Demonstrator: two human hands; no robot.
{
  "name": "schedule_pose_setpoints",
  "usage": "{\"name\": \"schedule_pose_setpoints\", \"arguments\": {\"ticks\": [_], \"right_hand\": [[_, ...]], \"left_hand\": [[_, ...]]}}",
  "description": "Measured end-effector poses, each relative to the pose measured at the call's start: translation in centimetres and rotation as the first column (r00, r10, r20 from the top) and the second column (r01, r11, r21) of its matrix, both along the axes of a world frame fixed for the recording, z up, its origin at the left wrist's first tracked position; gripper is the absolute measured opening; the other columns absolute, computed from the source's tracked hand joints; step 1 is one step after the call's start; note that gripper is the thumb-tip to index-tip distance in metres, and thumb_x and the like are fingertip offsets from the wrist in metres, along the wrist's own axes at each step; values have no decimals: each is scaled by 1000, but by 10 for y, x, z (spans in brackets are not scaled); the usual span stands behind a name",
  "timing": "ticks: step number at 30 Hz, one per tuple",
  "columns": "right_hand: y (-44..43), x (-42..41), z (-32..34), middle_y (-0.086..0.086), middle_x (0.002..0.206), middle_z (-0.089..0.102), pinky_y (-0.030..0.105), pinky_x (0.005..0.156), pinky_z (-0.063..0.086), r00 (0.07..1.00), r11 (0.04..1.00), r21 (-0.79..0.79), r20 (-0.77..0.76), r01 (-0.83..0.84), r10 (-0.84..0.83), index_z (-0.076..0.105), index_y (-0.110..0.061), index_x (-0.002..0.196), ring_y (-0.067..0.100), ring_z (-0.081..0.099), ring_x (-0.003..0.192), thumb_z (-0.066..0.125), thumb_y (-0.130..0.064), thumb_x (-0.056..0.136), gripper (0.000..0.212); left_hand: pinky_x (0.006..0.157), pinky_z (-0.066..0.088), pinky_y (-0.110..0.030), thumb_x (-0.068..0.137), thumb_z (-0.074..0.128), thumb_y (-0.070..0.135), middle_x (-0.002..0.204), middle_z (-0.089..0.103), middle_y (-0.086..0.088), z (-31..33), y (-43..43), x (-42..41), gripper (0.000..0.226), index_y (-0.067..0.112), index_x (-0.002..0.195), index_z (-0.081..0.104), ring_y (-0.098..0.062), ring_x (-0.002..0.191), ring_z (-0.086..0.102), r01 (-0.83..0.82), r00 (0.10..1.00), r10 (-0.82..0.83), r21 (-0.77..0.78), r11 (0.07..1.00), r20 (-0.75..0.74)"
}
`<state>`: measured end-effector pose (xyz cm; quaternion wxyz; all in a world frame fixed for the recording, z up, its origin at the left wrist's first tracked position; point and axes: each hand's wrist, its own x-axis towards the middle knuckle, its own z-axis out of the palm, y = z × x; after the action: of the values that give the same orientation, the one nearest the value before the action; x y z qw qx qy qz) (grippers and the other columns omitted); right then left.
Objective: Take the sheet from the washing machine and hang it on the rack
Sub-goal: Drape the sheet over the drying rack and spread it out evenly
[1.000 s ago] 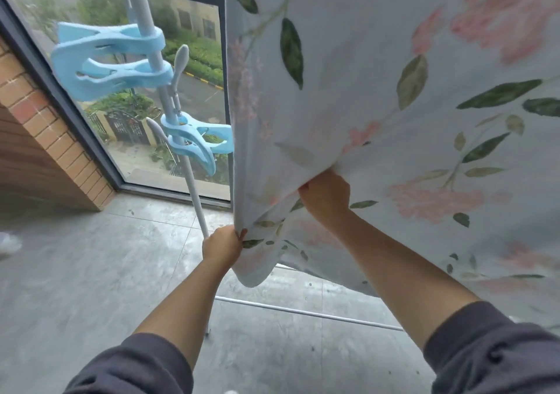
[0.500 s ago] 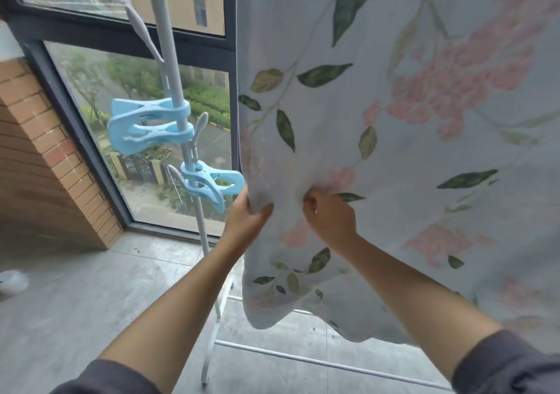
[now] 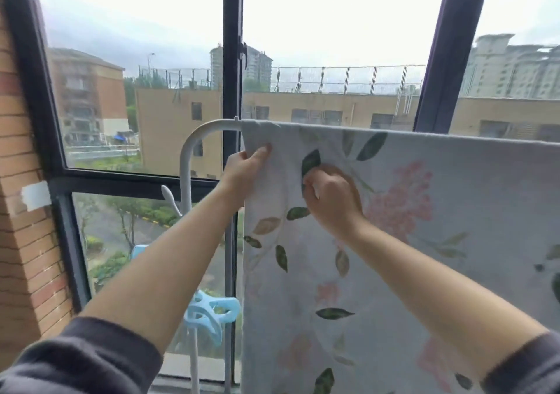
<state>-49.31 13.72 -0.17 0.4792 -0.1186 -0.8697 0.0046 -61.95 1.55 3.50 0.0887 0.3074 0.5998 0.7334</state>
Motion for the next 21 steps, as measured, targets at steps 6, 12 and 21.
{"name": "schedule_pose_setpoints", "arguments": {"ticks": [6,12,21], "right_hand": [[1,-18,41,4,115,49,37,87,29,971,969,146,-160,200,-177,54,-15,107,24,46,106,57,-16,78,29],[-1,-38,71,2,115,56,50,106,18,955,952,79,-11,296,-296,49,-22,118,26,49,110,39,-38,94,30],[-9,-68,76,5,95,63,42,83,36,916,896,217,23,387,-401,58,-16,95,27,57,88,26,-50,93,46]], "left_hand": [[74,45,-28,97,51,33,73,58,2,48,0,-16,31,19,71,60,-15,72,55,-120,992,119,27,992,34],[91,45,-29,99,49,29,86,62,5,74,-24,-37,22,20,89,67,-14,91,55,-152,988,146,209,966,47],[63,39,-23,98,48,28,76,56,-1,73,-65,-89,24,14,91,66,-16,79,48,-442,896,422,173,880,139]]}}
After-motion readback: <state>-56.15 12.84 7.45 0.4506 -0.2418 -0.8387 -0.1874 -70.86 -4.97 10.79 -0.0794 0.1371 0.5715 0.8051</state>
